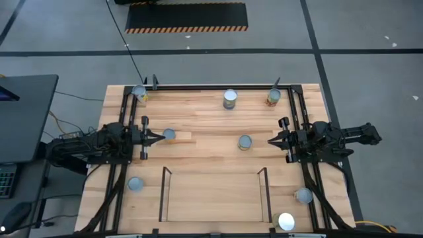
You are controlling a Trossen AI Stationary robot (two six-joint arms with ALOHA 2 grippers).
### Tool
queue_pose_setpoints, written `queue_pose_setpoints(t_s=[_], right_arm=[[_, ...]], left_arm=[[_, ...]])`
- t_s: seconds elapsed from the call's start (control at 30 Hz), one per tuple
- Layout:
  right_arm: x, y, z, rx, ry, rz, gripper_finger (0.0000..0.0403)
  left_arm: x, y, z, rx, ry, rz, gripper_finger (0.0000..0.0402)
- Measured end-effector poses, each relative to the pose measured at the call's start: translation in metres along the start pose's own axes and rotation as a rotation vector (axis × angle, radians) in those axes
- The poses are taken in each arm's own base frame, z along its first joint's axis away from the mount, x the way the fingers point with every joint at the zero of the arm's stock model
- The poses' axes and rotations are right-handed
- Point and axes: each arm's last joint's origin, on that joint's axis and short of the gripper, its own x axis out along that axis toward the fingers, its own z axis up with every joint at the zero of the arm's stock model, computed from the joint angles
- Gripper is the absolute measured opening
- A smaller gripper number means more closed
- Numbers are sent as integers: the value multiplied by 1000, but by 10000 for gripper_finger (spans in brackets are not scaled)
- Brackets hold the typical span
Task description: Pick and place cans onto a shelf
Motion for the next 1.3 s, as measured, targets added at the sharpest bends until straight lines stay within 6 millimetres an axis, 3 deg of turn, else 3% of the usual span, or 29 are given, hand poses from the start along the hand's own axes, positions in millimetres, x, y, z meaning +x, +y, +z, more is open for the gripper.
queue_pose_setpoints(t_s=[0.63, 0.8, 1.0, 1.13, 1.3], right_arm=[[0, 0, 1, -8, -13, -4, 29], [-1, -2, 12, 21, -129, -23, 29], [-3, -4, 24, 236, -255, -14, 29], [-6, -6, 32, 233, -348, -23, 29], [-3, -8, 44, 257, -265, -43, 29]], left_arm=[[0, 0, 0, 0, 0, 0, 11], [0, 0, 0, 0, 0, 0, 11], [0, 0, 0, 0, 0, 0, 11], [0, 0, 0, 0, 0, 0, 11], [0, 0, 0, 0, 0, 0, 11]])
